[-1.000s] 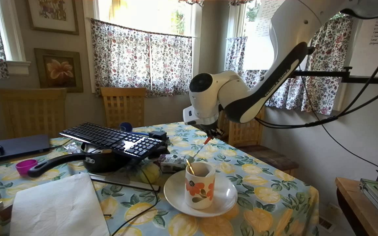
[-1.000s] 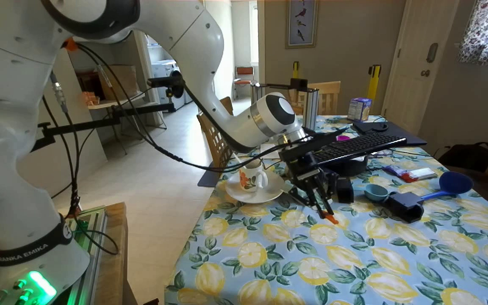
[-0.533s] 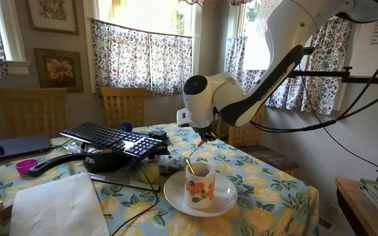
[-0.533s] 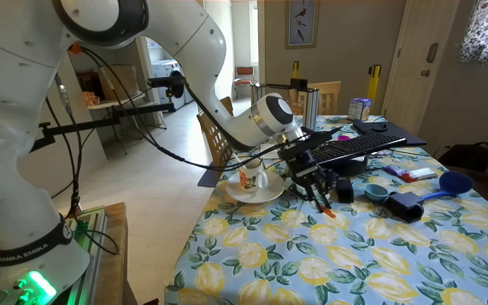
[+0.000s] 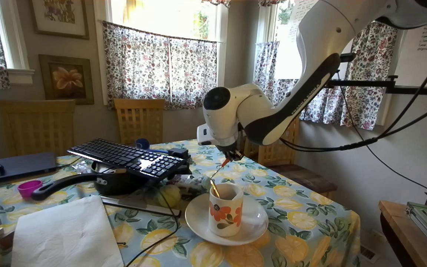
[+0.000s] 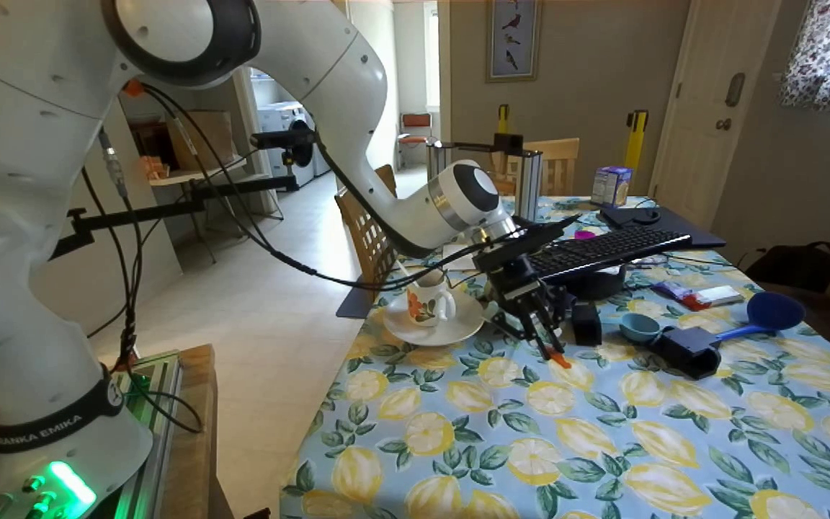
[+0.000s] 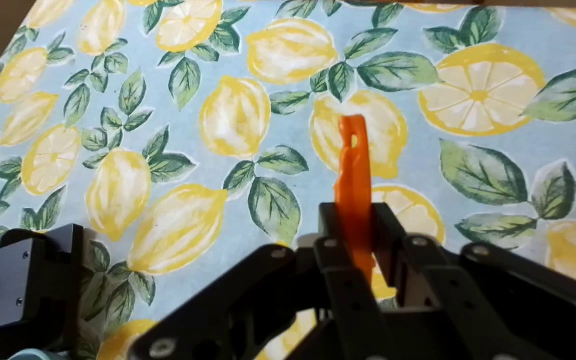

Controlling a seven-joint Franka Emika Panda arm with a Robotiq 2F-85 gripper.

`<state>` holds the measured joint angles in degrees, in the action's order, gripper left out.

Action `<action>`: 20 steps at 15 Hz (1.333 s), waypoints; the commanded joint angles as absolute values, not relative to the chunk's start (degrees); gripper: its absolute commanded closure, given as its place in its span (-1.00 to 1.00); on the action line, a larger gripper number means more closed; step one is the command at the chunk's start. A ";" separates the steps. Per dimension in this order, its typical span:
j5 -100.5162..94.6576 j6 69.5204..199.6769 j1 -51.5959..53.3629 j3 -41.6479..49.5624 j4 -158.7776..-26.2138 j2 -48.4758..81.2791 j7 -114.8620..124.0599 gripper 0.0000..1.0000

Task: Use the spatula to pick up the packet and put it on the plate

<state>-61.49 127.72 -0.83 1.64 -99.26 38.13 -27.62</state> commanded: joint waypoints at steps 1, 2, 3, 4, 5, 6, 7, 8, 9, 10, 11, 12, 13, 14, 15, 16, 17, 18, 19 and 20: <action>-62.67 125.37 -1.13 2.27 -98.64 38.77 -28.28 0.90; -62.73 125.30 -1.39 2.38 -98.89 38.65 -28.49 0.90; -62.70 125.03 -1.64 2.51 -99.05 38.56 -28.67 0.90; -62.63 124.89 -1.95 2.55 -99.22 38.51 -29.13 0.90; -62.71 124.93 -2.33 2.63 -99.48 38.43 -29.83 0.90; -62.85 124.78 -2.60 2.86 -99.70 38.37 -30.10 0.90; -62.86 124.93 -3.08 3.00 -99.98 38.30 -30.74 0.90; -62.86 125.11 -3.58 3.15 -100.35 38.19 -31.47 0.90; -62.91 125.27 -4.16 3.40 -100.74 38.02 -32.28 0.90; -62.91 125.60 -4.81 3.58 -101.16 37.86 -33.11 0.90; -62.97 125.86 -5.39 3.79 -101.58 37.69 -33.84 0.90; -62.99 126.09 -6.06 4.07 -101.91 37.52 -34.48 0.90; -62.87 126.37 -6.77 4.26 -102.08 37.43 -35.15 0.90; -62.80 126.62 -7.36 4.40 -102.22 37.35 -35.63 0.90; -62.83 126.69 -7.74 4.51 -102.29 37.33 -36.09 0.90; -62.91 126.67 -7.89 4.47 -102.24 37.40 -36.47 0.90; -63.03 126.66 -7.95 4.45 -102.27 37.42 -36.75 0.90; -63.19 126.54 -7.76 4.35 -102.32 37.36 -36.82 0.90; -63.41 126.43 -7.50 4.25 -102.38 37.30 -36.97 0.90; -63.60 126.36 -7.24 4.15 -102.44 37.21 -37.05 0.90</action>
<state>-61.73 125.87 -7.69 4.48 -100.98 38.18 -36.27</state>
